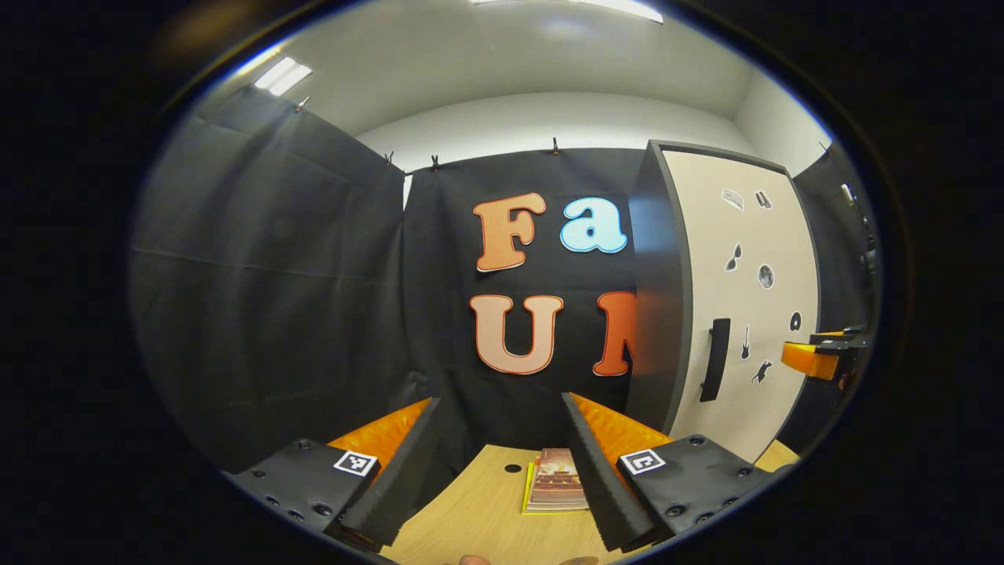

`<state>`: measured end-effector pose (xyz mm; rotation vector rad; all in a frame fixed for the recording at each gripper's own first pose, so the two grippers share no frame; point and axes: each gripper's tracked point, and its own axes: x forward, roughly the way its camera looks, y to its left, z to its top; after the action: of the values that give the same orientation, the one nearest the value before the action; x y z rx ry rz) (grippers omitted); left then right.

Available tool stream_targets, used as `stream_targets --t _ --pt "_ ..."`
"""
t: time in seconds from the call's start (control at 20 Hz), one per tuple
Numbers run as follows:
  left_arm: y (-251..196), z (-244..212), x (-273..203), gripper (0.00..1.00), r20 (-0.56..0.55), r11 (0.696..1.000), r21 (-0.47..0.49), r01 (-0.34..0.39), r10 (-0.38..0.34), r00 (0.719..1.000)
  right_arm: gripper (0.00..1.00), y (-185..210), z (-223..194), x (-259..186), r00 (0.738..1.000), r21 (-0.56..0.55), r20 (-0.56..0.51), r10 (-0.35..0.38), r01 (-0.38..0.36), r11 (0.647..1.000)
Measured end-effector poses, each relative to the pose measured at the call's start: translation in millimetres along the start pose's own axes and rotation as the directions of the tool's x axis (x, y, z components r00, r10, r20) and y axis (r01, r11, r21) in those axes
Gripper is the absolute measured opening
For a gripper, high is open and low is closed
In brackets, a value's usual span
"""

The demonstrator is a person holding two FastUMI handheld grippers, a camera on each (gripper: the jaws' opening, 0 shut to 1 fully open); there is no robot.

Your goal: Open the cabinet door with the right hand, grasp the bottle in the cabinet with the left hand and place it on the coaster, then close the cabinet door with the right hand.

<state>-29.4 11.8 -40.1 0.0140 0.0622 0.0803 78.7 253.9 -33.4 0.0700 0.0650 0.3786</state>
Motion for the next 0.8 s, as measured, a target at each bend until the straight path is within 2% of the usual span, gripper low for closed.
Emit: stream_targets --t 0.05,0.1,0.15,0.3,0.35,0.45,0.5,0.6,0.7,0.8 --pt "1.6 -1.7 -2.6 0.94 -0.003 1.000 -0.003 -0.002 0.002 1.000 0.94 6.5 -2.3 9.5 1.000 0.002 -0.003 0.002 -0.002 1.000" --pt "4.1 -3.1 -4.4 0.97 -0.005 1.000 -0.007 -0.006 0.006 1.000 0.94 12.2 -3.7 19.1 1.000 0.004 -0.006 -0.001 0.001 1.000" --pt "6.3 -5.4 -5.9 0.94 -0.008 1.000 -0.011 -0.012 0.012 1.000 0.94 17.0 -6.0 28.2 1.000 0.007 -0.011 -0.004 0.004 1.000" --pt "11.3 -12.9 -11.4 1.00 -0.022 1.000 -0.016 -0.027 0.027 0.999 0.94 39.6 -10.0 52.6 1.000 0.015 -0.013 0.026 -0.026 1.000" --pt "13.2 -14.8 -11.9 0.97 -0.024 0.999 -0.016 -0.030 0.030 0.999 0.94 45.1 -11.0 60.5 0.999 0.006 -0.013 0.030 -0.030 1.000" --pt "16.9 -17.7 -14.0 1.00 -0.028 0.999 -0.017 -0.041 0.041 0.999 0.93 53.2 -18.5 75.1 0.999 -0.007 -0.029 0.026 -0.026 1.000" --pt "18.3 -18.7 -15.0 0.96 -0.030 0.999 -0.018 -0.046 0.046 0.998 0.92 57.3 -22.8 81.5 0.999 -0.005 -0.040 0.028 -0.028 1.000" --pt "21.1 -18.1 -17.1 1.00 -0.031 0.998 -0.015 -0.054 0.054 0.998 0.86 63.2 -31.7 96.1 0.997 0.003 -0.067 0.028 -0.028 1.000" --pt "26.7 -20.7 -19.3 0.93 -0.029 0.998 -0.012 -0.063 0.063 0.998 0.77 66.8 -38.1 105.1 0.996 0.008 -0.089 0.024 -0.024 1.000" --pt "28.5 -21.7 -18.5 0.96 -0.031 0.997 -0.015 -0.070 0.070 0.997 0.68 70.9 -36.1 107.2 0.997 0.003 -0.080 0.019 -0.019 1.000"
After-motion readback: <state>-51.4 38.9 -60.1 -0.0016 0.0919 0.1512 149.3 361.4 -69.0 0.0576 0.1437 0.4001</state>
